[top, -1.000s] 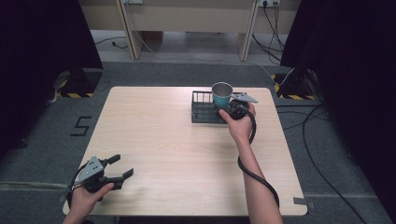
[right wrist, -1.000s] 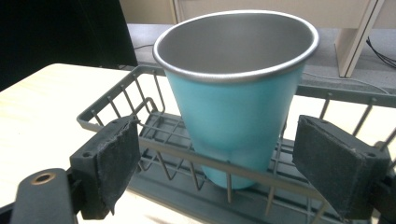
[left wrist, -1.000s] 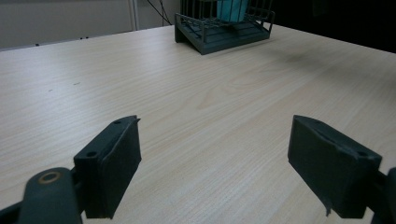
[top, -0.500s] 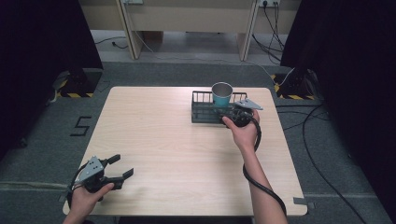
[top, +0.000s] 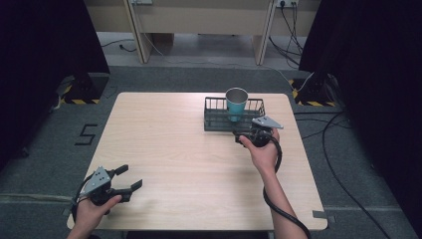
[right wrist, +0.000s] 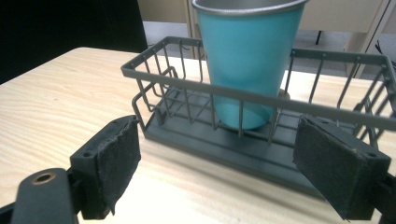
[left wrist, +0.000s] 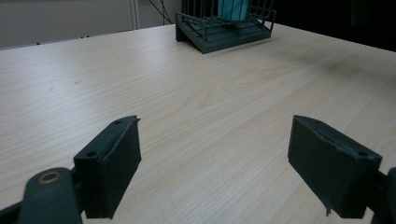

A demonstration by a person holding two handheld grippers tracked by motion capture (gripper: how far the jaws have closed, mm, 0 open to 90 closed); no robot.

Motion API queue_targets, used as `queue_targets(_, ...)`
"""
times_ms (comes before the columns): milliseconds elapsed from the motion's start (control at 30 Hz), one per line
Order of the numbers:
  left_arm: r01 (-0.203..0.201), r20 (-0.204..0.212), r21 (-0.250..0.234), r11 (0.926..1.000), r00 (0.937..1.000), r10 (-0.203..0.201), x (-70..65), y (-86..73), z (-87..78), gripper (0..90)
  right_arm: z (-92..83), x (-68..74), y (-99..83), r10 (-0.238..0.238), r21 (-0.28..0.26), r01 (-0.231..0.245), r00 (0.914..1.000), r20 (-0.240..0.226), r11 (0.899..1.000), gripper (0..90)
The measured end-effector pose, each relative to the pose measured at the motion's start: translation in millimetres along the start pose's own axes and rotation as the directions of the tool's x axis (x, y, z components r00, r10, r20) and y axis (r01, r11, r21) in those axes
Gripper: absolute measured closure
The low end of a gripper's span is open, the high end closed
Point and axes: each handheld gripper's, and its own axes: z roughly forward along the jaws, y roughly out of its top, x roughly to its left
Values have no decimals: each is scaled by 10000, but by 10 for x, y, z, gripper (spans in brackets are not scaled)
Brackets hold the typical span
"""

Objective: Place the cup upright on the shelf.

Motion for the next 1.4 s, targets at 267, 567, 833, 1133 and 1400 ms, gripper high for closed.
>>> queue_targets(267, 8, -17, 8, 10000, 10000, -8, 0, -1, 2, 166, -170, 14, -165, -31, 70, 32, 9999, -114, 10000, 158)
queue_targets(567, -4, -29, 9, 10000, 10000, 4, 0, -1, 1, 166, -289, 25, -338, -33, 205, 36, 9999, -158, 9998, 158)
queue_targets(833, -10, -32, 18, 10000, 10000, 10, 0, 0, 1, 166, -372, 26, -491, 7, 260, -3, 9999, -157, 9997, 158)
queue_targets(1133, -4, -45, 16, 10000, 10000, 4, 1, -1, 2, 166, -428, 20, -609, 22, 195, -19, 9999, -140, 9998, 158)
queue_targets(1400, -3, -42, 22, 10000, 10000, 3, -1, -1, 2, 165, -467, 32, -749, 101, 195, -98, 9999, -135, 9998, 158)
